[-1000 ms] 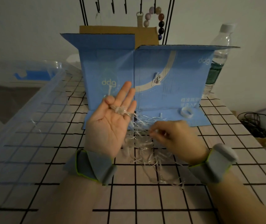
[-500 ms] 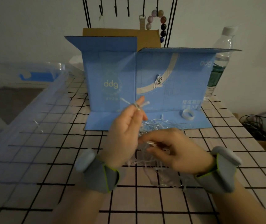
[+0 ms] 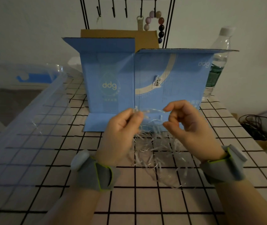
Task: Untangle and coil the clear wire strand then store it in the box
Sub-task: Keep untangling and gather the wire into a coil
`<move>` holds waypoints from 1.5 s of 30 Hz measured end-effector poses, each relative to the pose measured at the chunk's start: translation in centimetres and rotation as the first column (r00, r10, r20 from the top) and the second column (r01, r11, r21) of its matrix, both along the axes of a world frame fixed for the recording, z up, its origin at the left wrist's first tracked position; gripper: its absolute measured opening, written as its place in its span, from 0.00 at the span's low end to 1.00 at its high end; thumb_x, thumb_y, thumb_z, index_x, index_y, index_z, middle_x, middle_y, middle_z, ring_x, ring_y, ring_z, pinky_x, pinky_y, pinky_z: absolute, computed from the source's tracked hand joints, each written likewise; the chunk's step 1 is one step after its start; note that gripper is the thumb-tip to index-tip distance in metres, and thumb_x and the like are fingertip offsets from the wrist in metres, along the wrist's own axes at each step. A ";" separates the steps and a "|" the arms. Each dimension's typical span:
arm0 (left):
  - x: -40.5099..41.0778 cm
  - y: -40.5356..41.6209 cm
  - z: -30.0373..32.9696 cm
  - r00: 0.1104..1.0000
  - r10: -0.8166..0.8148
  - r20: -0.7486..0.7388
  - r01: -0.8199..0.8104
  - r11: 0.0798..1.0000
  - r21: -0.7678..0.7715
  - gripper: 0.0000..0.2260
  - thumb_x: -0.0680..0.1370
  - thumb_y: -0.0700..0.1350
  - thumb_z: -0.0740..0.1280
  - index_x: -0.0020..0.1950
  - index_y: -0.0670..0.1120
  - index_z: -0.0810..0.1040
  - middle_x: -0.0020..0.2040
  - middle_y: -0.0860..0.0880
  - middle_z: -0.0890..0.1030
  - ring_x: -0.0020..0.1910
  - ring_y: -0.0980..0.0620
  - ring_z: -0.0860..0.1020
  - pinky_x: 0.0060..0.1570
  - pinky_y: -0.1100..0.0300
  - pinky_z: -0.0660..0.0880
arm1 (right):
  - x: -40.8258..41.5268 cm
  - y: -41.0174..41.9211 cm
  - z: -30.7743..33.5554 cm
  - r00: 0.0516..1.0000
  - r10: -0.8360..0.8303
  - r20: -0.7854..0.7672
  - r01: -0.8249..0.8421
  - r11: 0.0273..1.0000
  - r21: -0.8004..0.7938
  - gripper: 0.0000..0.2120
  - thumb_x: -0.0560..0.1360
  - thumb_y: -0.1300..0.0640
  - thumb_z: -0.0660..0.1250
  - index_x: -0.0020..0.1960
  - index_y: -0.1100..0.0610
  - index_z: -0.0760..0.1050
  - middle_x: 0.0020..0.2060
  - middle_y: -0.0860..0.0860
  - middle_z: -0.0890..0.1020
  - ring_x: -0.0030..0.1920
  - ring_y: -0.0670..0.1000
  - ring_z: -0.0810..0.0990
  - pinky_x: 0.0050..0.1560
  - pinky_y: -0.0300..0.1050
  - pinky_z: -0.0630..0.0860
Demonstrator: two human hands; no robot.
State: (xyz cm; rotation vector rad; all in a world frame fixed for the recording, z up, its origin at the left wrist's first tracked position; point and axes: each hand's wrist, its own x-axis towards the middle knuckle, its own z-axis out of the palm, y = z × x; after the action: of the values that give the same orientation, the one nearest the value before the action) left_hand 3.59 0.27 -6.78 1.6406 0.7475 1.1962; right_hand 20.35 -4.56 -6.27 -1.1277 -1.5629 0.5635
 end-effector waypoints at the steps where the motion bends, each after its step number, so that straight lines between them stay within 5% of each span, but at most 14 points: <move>1: 0.0 0.1 0.2 0.992 0.001 0.125 0.012 0.995 -0.096 0.18 0.76 0.50 0.62 0.27 0.48 0.67 0.23 0.55 0.62 0.25 0.57 0.62 0.29 0.65 0.68 | 0.1 0.2 -0.1 0.999 -0.041 -0.015 0.041 0.999 0.004 0.10 0.71 0.63 0.65 0.48 0.51 0.71 0.29 0.47 0.70 0.31 0.42 0.69 0.38 0.33 0.69; 6: -0.7 1.4 0.2 0.872 -0.005 0.489 0.171 0.940 -0.296 0.15 0.76 0.48 0.58 0.30 0.46 0.65 0.22 0.54 0.58 0.20 0.57 0.56 0.23 0.65 0.56 | 0.1 0.4 -0.1 0.965 -0.171 -0.200 0.171 0.985 -0.021 0.08 0.71 0.63 0.67 0.44 0.51 0.75 0.30 0.50 0.71 0.33 0.47 0.70 0.36 0.36 0.71; 11: -1.3 1.8 0.6 0.765 -0.026 0.643 0.285 0.910 -0.302 0.15 0.78 0.48 0.53 0.32 0.46 0.62 0.21 0.56 0.60 0.18 0.60 0.57 0.21 0.66 0.57 | 0.4 0.5 -0.1 0.964 -0.218 -0.151 0.207 0.974 -0.088 0.14 0.73 0.70 0.63 0.50 0.52 0.72 0.33 0.48 0.69 0.31 0.49 0.71 0.35 0.38 0.75; 15: -1.6 1.8 1.1 0.700 -0.023 0.714 0.326 0.899 -0.291 0.17 0.81 0.48 0.49 0.33 0.46 0.61 0.20 0.56 0.61 0.17 0.60 0.57 0.21 0.67 0.57 | 0.9 1.1 -1.0 0.904 -0.428 0.009 0.422 0.887 -0.189 0.09 0.75 0.67 0.62 0.48 0.53 0.73 0.37 0.52 0.74 0.27 0.43 0.77 0.38 0.47 0.77; 20: -1.6 1.8 1.2 0.660 -0.042 0.750 0.402 0.863 -0.306 0.18 0.81 0.49 0.50 0.32 0.46 0.62 0.19 0.56 0.61 0.17 0.60 0.58 0.21 0.66 0.56 | 0.4 1.2 -0.7 0.837 -0.446 -0.316 0.305 0.861 -0.407 0.09 0.77 0.64 0.59 0.39 0.59 0.73 0.35 0.54 0.76 0.35 0.51 0.79 0.44 0.50 0.78; 23: -1.6 1.6 1.1 0.661 -0.041 0.749 0.435 0.835 -0.338 0.21 0.81 0.48 0.50 0.28 0.47 0.67 0.19 0.55 0.61 0.17 0.60 0.58 0.21 0.66 0.54 | 0.7 1.0 -1.1 0.924 -0.369 0.102 0.381 0.858 -0.344 0.03 0.74 0.58 0.65 0.43 0.54 0.77 0.40 0.50 0.79 0.42 0.50 0.78 0.46 0.49 0.76; 25: -1.6 1.5 1.1 0.685 -0.046 0.727 0.444 0.817 -0.367 0.22 0.80 0.47 0.50 0.27 0.48 0.69 0.19 0.55 0.60 0.16 0.60 0.58 0.21 0.65 0.54 | 1.0 0.7 -1.3 0.839 -0.334 0.429 0.466 0.849 -0.248 0.13 0.70 0.49 0.69 0.53 0.51 0.76 0.48 0.47 0.76 0.46 0.49 0.76 0.45 0.45 0.74; 28: -1.2 1.3 1.1 0.754 -0.066 0.654 0.436 0.795 -0.421 0.22 0.80 0.46 0.51 0.26 0.48 0.68 0.19 0.55 0.60 0.16 0.60 0.57 0.20 0.66 0.52 | 0.1 0.6 -0.9 0.733 -0.391 0.557 0.495 0.868 -0.042 0.28 0.68 0.34 0.62 0.57 0.54 0.76 0.55 0.51 0.76 0.44 0.49 0.77 0.38 0.43 0.72; 30: -0.9 1.0 1.0 0.788 -0.083 0.610 0.441 0.768 -0.465 0.22 0.79 0.47 0.52 0.24 0.48 0.67 0.18 0.55 0.59 0.16 0.60 0.56 0.21 0.65 0.50 | -0.6 0.3 -0.6 0.682 -0.497 0.537 0.487 0.856 0.173 0.29 0.71 0.34 0.58 0.58 0.56 0.75 0.54 0.54 0.79 0.45 0.53 0.79 0.37 0.43 0.74; 32: -0.6 0.7 0.9 0.818 -0.119 0.563 0.449 0.743 -0.496 0.20 0.76 0.48 0.56 0.22 0.49 0.65 0.18 0.55 0.59 0.15 0.59 0.56 0.22 0.64 0.49 | -1.4 0.3 -0.5 0.617 -0.584 0.527 0.423 0.811 0.404 0.23 0.75 0.45 0.58 0.61 0.59 0.73 0.54 0.56 0.79 0.54 0.56 0.76 0.48 0.44 0.72; 34: -0.3 0.4 0.7 0.842 -0.184 0.508 0.463 0.729 -0.504 0.20 0.73 0.48 0.60 0.21 0.50 0.63 0.17 0.55 0.59 0.16 0.59 0.56 0.23 0.63 0.50 | -2.1 0.5 -1.0 0.699 -0.489 0.521 0.298 0.862 0.410 0.21 0.76 0.53 0.58 0.66 0.61 0.68 0.57 0.54 0.78 0.62 0.56 0.69 0.61 0.44 0.65; 36: -0.1 -0.1 0.5 0.845 -0.227 0.485 0.481 0.721 -0.499 0.19 0.71 0.47 0.60 0.21 0.50 0.62 0.17 0.54 0.59 0.16 0.58 0.58 0.22 0.63 0.53 | -2.7 0.7 -1.5 0.821 -0.323 0.471 0.204 0.936 0.287 0.20 0.76 0.56 0.57 0.66 0.60 0.68 0.54 0.47 0.77 0.60 0.55 0.72 0.62 0.45 0.66; 41: -0.2 -0.2 1.1 0.773 -0.163 0.613 0.535 0.686 -0.492 0.20 0.71 0.45 0.61 0.19 0.48 0.63 0.18 0.52 0.64 0.18 0.55 0.64 0.22 0.66 0.63 | -1.9 0.8 -1.5 0.898 -0.324 0.296 0.259 0.936 0.240 0.11 0.76 0.55 0.56 0.45 0.56 0.76 0.34 0.42 0.77 0.35 0.39 0.74 0.38 0.27 0.67; 45: -0.8 0.2 1.8 0.732 -0.034 0.680 0.494 0.713 -0.497 0.18 0.69 0.46 0.58 0.18 0.49 0.62 0.19 0.52 0.65 0.20 0.54 0.67 0.24 0.68 0.67 | -1.6 0.4 -0.5 0.974 -0.161 -0.158 0.158 0.987 -0.031 0.08 0.77 0.56 0.58 0.41 0.51 0.73 0.21 0.43 0.66 0.20 0.42 0.61 0.22 0.34 0.60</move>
State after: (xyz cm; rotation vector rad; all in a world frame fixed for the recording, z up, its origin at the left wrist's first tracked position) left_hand 2.79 0.52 -4.98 0.6399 0.3717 0.9959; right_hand 18.73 -4.18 -6.82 -1.1798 -1.3192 0.5471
